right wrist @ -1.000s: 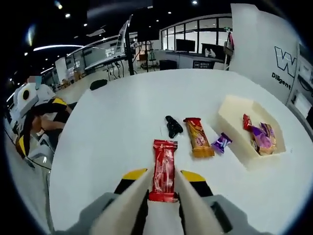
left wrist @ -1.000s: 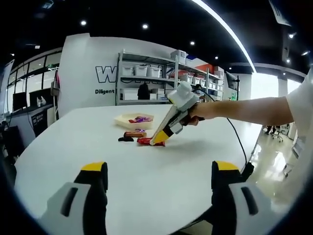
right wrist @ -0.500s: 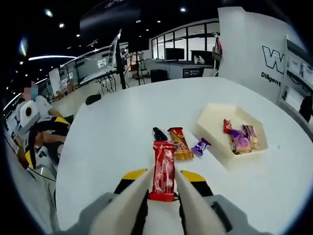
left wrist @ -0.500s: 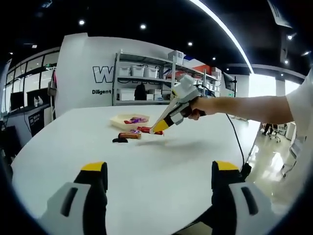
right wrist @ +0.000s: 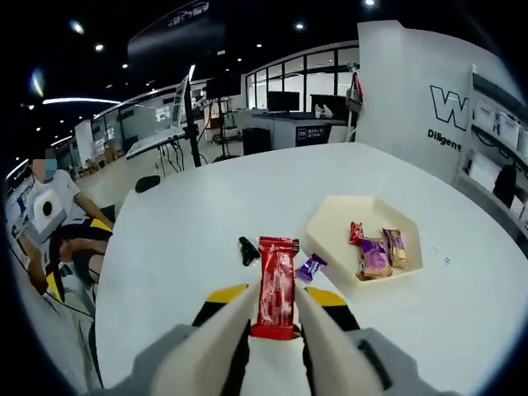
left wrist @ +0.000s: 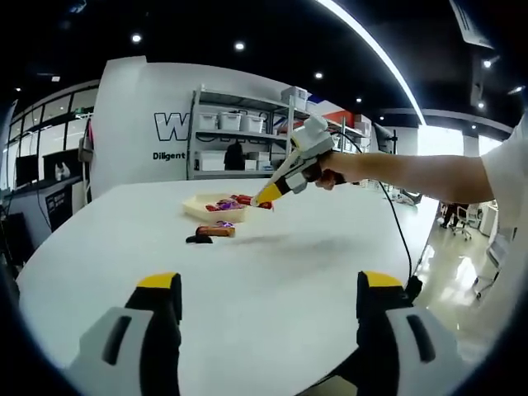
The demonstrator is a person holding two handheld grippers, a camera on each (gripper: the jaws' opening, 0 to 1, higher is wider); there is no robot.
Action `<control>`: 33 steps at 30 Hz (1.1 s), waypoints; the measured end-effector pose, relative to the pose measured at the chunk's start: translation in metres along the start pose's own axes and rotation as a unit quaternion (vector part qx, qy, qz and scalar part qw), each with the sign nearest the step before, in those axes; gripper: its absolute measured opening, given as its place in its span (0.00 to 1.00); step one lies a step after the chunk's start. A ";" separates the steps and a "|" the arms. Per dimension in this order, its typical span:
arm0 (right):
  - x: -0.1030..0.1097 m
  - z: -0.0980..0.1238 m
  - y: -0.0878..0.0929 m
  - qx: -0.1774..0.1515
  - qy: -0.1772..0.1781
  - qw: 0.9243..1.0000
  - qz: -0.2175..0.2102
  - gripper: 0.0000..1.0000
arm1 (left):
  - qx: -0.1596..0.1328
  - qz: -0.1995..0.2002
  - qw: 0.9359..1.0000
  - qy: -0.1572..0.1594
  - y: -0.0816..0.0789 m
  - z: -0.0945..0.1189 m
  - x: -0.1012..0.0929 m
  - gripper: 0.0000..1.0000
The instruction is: Place the target food into the container with the food tongs after gripping and lifting it, then release it inside without dropping or visibly crushing the food.
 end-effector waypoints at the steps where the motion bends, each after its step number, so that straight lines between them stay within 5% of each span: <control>1: 0.000 -0.001 0.000 0.002 0.000 1.000 0.000 0.16 | 0.000 0.000 1.000 0.000 0.000 0.000 0.001 0.86; 33: -0.062 -0.044 -0.023 -0.023 0.062 0.996 -0.054 0.16 | 0.008 0.016 1.000 -0.016 0.008 -0.016 0.035 0.86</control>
Point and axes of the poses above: the point that each gripper's makers call its tool centre point, and the gripper's own axes: z roughly backward along the fingers, x roughly to its left, y roughly out of its underside, the point moved 7 cm from there along z, roughly backward along the fingers, and after that the axes turned 8 degrees about -x, right-handed, at the moved point
